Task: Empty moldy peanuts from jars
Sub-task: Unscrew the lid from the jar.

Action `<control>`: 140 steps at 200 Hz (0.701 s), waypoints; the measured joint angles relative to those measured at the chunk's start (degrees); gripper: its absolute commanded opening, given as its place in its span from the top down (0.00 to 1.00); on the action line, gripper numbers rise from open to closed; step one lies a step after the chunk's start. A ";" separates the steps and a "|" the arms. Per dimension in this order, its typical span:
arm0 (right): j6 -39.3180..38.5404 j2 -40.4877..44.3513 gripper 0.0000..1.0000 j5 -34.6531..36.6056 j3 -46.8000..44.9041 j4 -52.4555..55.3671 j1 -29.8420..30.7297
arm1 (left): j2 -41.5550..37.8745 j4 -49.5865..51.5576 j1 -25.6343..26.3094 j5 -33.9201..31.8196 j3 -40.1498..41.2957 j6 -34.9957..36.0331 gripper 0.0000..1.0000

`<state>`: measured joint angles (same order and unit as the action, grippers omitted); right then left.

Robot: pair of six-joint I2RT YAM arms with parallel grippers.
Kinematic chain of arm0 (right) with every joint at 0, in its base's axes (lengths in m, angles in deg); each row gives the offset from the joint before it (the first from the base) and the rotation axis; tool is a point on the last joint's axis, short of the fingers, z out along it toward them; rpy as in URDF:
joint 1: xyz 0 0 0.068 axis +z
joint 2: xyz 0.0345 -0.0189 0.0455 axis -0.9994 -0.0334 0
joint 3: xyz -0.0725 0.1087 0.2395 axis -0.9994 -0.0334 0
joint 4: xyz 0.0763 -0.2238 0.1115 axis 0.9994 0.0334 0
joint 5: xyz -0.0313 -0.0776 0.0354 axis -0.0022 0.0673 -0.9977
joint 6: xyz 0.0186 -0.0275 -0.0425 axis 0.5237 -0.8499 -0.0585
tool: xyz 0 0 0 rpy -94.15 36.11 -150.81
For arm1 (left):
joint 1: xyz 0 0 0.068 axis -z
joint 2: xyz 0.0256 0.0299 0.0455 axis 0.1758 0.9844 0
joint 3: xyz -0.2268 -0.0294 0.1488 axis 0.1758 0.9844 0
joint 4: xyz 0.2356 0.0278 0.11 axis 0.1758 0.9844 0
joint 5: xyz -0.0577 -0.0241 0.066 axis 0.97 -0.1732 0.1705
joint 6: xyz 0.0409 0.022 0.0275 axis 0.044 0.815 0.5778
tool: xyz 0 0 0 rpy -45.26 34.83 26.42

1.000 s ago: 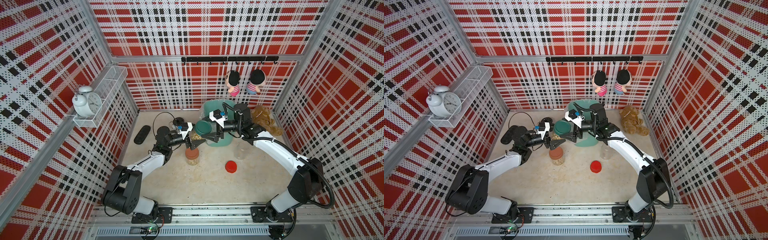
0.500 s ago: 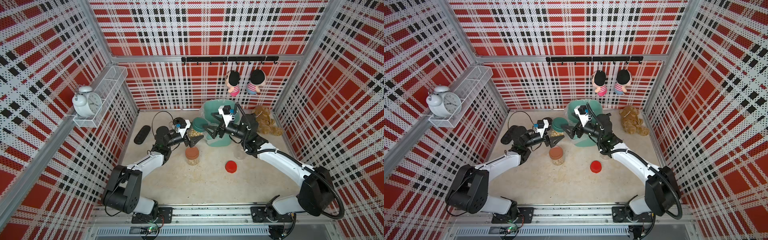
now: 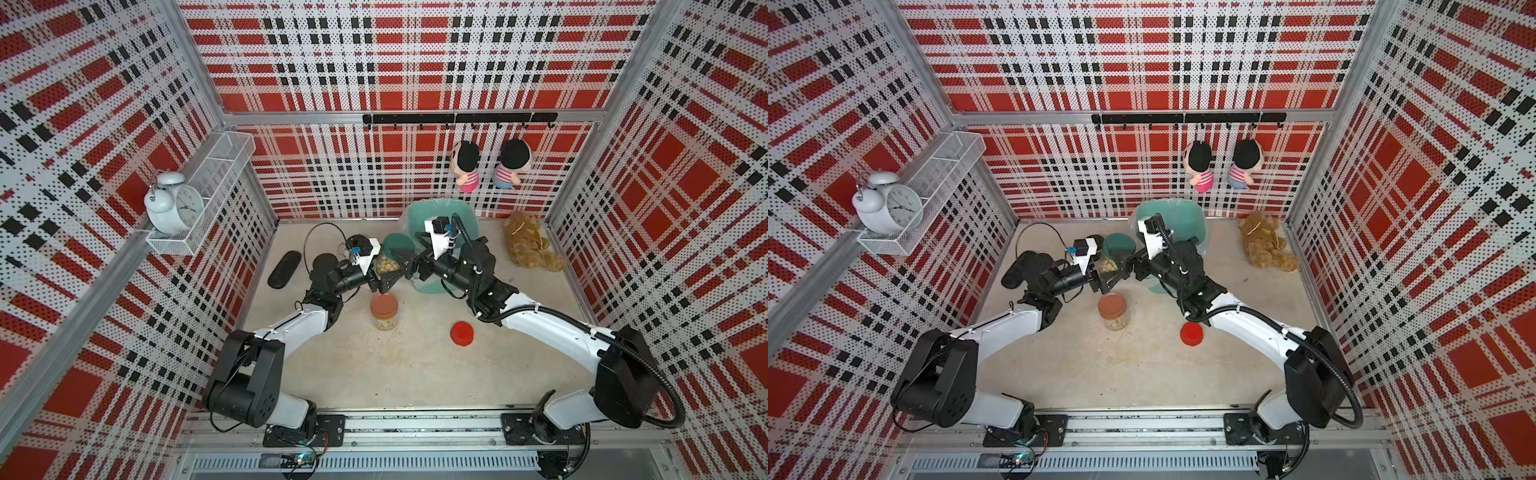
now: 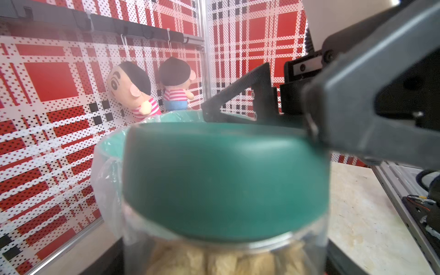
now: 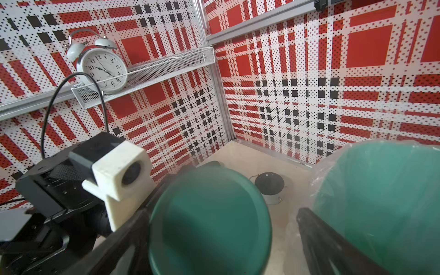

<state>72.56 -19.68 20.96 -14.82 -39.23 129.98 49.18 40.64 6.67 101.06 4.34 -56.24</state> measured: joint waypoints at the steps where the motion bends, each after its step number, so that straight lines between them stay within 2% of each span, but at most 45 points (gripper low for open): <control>1: 0.00 -0.04 0.00 0.02 0.02 0.02 0.02 | 0.00 0.00 0.00 -0.02 0.00 -0.02 1.00; 100: -1.11 -2.01 0.00 0.22 2.49 2.47 1.57 | 0.00 -0.04 0.02 -0.33 0.02 -0.02 1.00; 140: -3.21 -2.58 0.13 -0.52 5.18 4.39 1.55 | -0.02 -0.04 0.02 -0.26 0.02 -0.04 1.00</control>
<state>69.34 -22.26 20.44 -9.64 -34.83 131.53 49.16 40.60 6.69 100.80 4.37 -56.29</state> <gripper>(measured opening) 0.906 0.873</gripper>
